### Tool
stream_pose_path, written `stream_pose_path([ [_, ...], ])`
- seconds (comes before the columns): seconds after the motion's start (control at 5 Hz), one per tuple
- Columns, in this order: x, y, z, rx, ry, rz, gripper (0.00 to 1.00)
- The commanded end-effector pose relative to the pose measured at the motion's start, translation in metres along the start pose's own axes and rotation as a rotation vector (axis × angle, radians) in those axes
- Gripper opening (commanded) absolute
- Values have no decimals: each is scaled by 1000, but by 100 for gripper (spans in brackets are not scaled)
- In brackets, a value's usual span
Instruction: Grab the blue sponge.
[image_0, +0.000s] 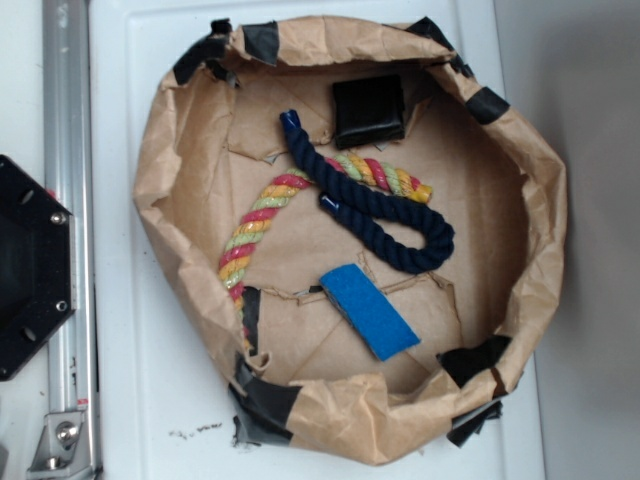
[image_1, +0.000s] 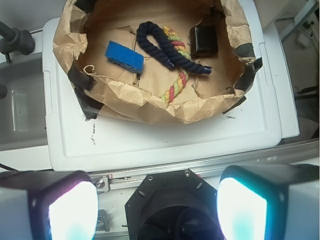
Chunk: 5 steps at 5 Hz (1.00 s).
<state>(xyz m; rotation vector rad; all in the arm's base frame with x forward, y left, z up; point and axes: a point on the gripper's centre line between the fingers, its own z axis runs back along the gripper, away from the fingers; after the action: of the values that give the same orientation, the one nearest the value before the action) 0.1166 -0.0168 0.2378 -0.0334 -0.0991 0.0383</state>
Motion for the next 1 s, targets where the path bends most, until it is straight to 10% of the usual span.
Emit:
stream_pose_path([
  [0.0,0,0,0,0,0,0,100],
  [0.4,87,-2,-47,52,-24,-87,100],
  [0.8,145,-15,-128,-35,-12,-382,100],
])
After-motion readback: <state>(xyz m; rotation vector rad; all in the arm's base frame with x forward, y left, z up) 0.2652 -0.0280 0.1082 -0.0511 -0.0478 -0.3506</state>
